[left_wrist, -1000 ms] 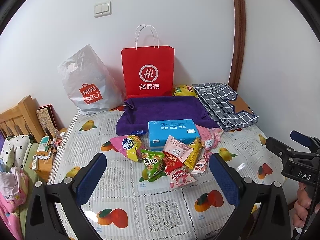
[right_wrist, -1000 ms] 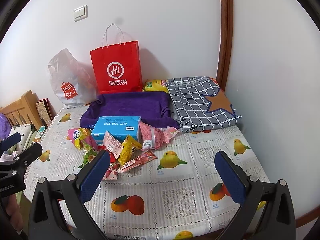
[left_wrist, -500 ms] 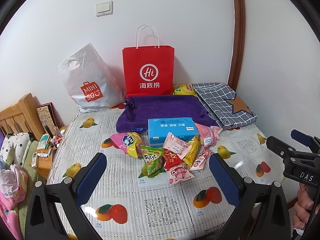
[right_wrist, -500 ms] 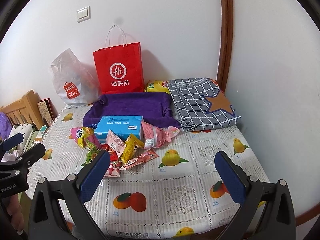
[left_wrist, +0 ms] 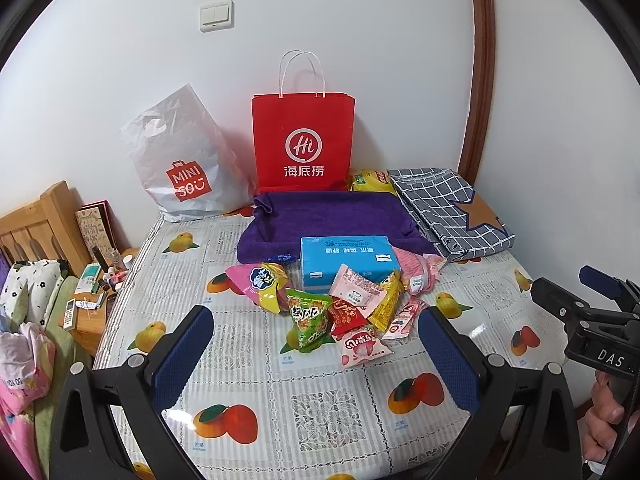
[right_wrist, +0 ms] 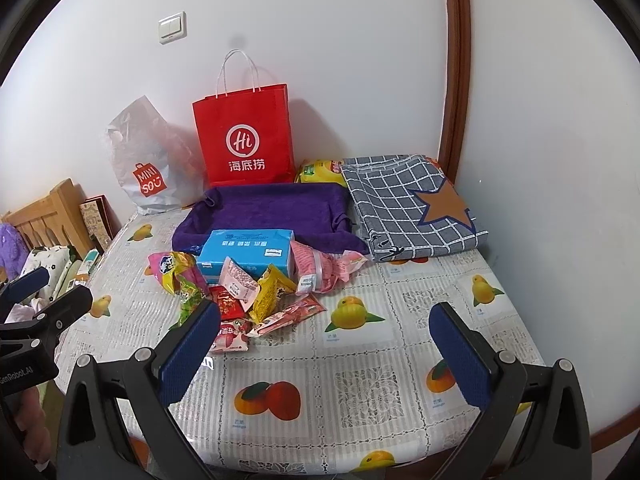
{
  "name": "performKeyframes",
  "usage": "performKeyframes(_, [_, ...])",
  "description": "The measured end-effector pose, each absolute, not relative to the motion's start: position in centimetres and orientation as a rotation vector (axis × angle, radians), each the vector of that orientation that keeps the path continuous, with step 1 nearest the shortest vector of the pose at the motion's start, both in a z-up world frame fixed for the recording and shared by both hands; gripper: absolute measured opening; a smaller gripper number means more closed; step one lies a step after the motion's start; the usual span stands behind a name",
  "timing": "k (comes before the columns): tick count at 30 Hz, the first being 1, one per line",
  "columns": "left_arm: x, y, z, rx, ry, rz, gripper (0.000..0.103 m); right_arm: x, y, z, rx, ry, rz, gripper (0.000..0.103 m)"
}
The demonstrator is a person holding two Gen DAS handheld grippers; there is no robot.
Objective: Organize snacks
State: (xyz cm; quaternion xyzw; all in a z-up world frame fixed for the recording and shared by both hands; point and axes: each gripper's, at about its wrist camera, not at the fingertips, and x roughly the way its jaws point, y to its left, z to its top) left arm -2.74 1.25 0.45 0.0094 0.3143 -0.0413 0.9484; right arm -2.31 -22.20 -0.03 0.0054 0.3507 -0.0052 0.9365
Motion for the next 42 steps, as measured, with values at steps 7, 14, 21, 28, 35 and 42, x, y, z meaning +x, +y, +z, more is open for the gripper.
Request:
performKeyframes(7, [-2.76,1.30,0.46,0.019,0.639,-0.084,0.103,-2.40,-22.08,-0.06,0.007,0.715,-0.006,0.102])
performKeyframes(14, [-2.75,1.34,0.47,0.019,0.640,-0.084,0.103,-2.39,-22.04,-0.03,0.007,0.715,-0.006,0.102])
performKeyframes(21, [-2.79,1.53,0.61,0.018,0.637,-0.084,0.103,-2.49,-21.87,0.07,0.004,0.715,-0.004,0.102])
performKeyframes(28, [-2.81,1.56,0.59,0.018,0.636,-0.084,0.103,-2.52,-21.78,0.10,0.002,0.713,-0.004,0.102])
performKeyframes(35, [-2.60,1.57,1.07,0.022,0.634,-0.079,0.103,-2.55,-21.84,0.06,0.004,0.712,-0.005,0.102])
performKeyframes(42, [-2.71,1.59,1.01,0.022,0.633,-0.078,0.103,-2.58,-21.79,0.30,-0.001,0.708,-0.009,0.102])
